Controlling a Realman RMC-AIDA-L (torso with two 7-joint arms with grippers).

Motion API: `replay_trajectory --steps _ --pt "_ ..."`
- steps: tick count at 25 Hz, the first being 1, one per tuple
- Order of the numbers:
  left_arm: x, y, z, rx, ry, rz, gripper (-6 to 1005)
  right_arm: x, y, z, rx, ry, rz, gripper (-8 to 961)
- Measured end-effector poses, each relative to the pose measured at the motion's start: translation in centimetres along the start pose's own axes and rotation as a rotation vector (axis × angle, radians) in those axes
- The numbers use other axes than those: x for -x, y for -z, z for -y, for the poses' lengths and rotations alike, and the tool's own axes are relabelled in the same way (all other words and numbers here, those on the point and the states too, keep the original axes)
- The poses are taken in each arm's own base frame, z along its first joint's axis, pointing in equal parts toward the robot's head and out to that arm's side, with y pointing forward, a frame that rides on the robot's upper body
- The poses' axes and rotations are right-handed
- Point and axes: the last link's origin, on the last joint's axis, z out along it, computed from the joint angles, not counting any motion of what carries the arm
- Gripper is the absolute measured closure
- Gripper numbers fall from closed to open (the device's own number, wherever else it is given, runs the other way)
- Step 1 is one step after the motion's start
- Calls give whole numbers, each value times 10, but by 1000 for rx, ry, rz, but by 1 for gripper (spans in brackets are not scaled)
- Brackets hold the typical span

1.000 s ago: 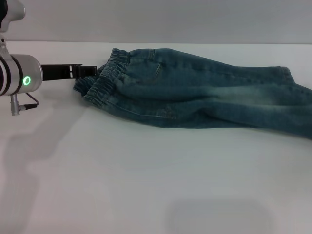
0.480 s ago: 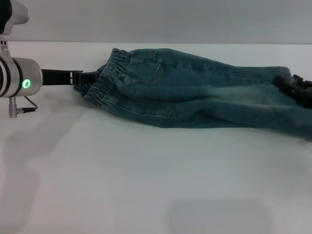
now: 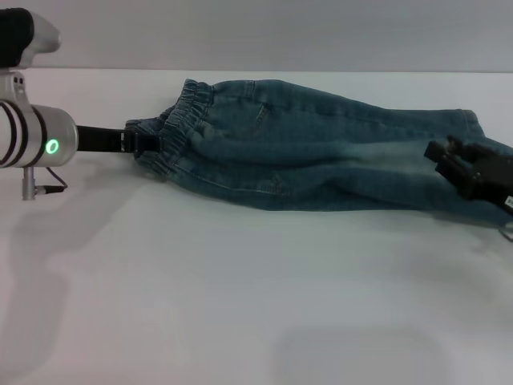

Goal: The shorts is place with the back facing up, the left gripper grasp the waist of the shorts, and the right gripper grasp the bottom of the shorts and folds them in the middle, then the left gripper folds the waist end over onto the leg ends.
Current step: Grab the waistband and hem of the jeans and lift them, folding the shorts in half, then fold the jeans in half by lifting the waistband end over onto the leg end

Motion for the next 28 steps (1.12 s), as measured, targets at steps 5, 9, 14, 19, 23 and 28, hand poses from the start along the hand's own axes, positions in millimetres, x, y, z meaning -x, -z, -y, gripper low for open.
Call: replay_trajectory --steps 5,9,14,19,23,28 --pt "-2 -6 -4 6 -12 20 148 -1 1 -5 28 17 13 682" --pt "-2 -9 -6 13 -22 30 148 -3 2 -6 28 9 10 855" --pt "1 -12 -6 15 -20 45 148 -4 3 -9 44 2 16 951" --pt "2 -14 -6 12 -17 47 150 -5 5 -11 59 -6 22 955" --pt "4 -18 -6 12 -19 60 152 -5 6 -12 62 -10 23 955" --pt "4 -19 -7 12 -19 58 154 -5 8 -14 75 -14 32 955"
